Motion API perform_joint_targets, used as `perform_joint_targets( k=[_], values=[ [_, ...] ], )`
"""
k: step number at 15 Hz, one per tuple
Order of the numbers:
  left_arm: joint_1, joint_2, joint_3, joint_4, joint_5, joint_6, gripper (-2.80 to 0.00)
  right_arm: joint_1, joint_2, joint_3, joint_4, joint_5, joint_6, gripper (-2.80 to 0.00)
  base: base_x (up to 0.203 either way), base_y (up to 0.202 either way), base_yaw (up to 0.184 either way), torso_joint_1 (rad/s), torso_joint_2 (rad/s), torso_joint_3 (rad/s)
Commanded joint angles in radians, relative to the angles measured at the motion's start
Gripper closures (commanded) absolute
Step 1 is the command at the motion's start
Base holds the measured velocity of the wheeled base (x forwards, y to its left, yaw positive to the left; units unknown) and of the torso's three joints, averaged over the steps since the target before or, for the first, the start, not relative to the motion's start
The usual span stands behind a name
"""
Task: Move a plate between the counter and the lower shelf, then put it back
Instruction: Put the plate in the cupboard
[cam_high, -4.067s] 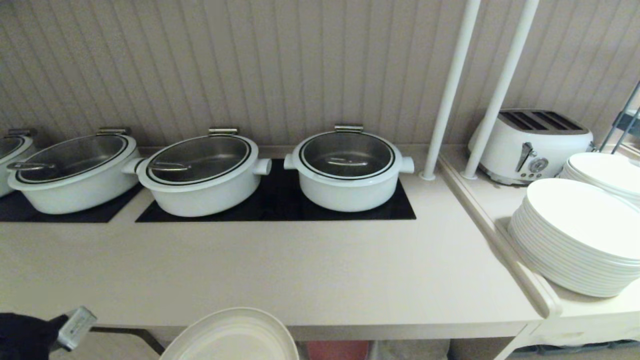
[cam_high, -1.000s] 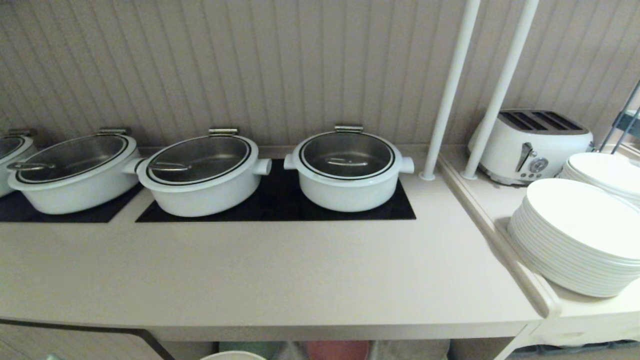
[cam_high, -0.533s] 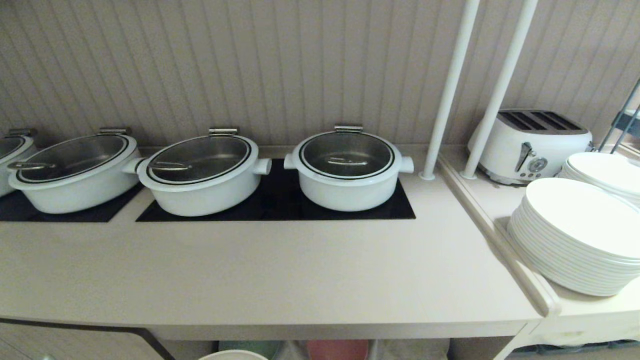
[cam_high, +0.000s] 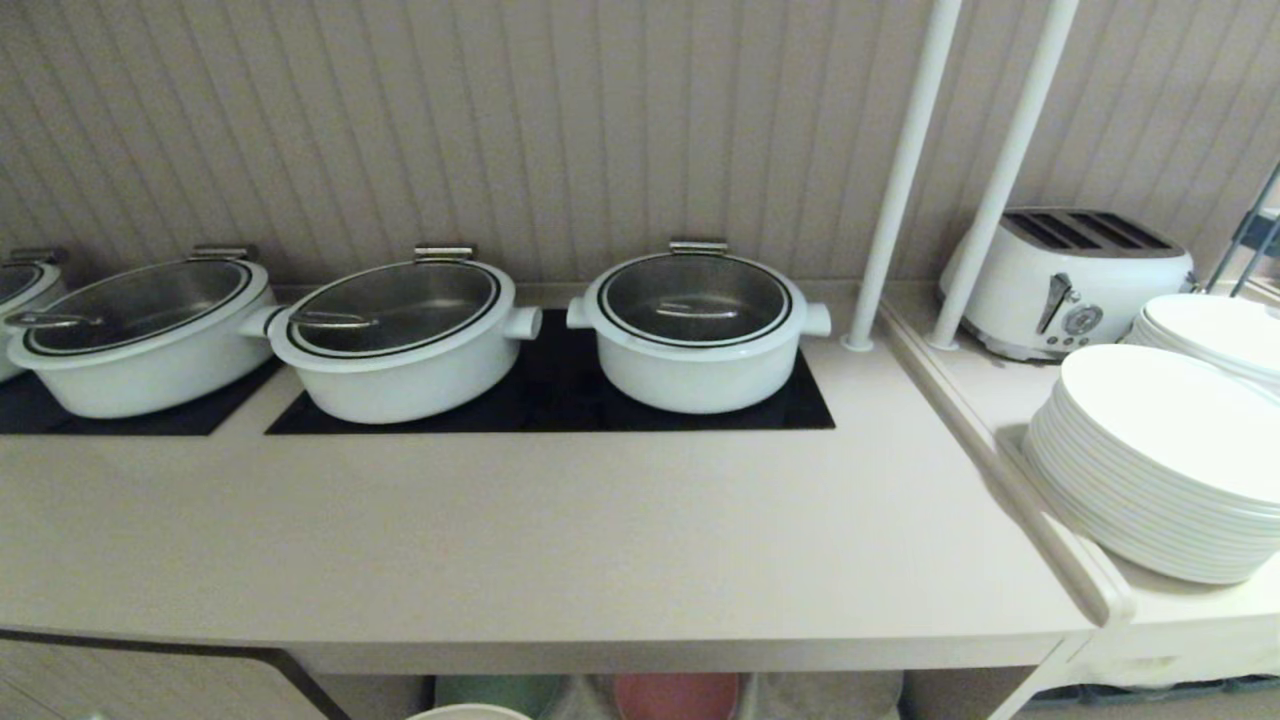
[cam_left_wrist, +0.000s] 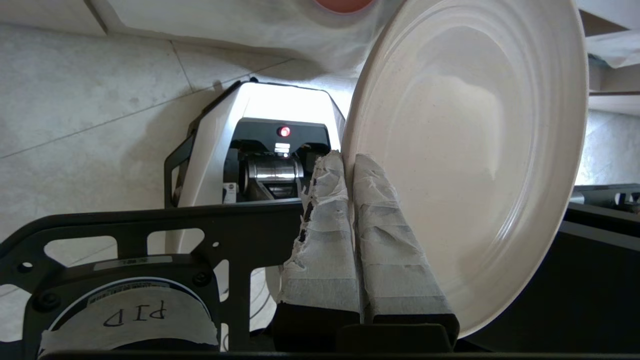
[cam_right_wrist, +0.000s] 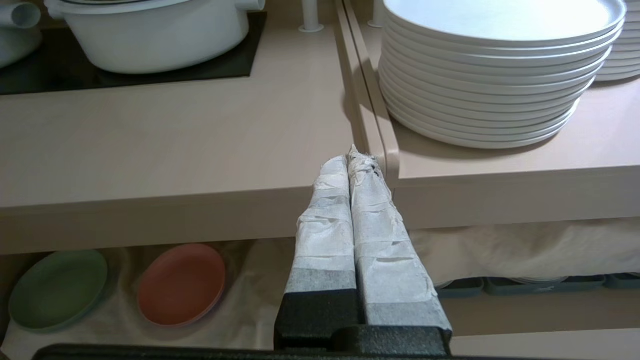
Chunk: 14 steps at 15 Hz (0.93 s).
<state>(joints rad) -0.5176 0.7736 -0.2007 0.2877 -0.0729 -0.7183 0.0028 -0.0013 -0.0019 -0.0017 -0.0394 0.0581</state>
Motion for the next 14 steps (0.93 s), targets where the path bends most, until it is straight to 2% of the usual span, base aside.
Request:
perform_joint_targets(
  k=[1,14],
  values=[
    [0.000,0.003,0.001,0.002,-0.010,-0.004,0.00,0.000,0.001,0.000,0.000,-0.001,0.000,0.00,0.000,0.000,0.000,-0.117,0.27,0.136],
    [0.001,0.001,0.001,0.002,-0.011,-0.004,0.00,0.000,0.001,0.000,0.000,0.001,0.000,0.00,0.000,0.000,0.000,-0.142,0.31,0.158]
  ],
)
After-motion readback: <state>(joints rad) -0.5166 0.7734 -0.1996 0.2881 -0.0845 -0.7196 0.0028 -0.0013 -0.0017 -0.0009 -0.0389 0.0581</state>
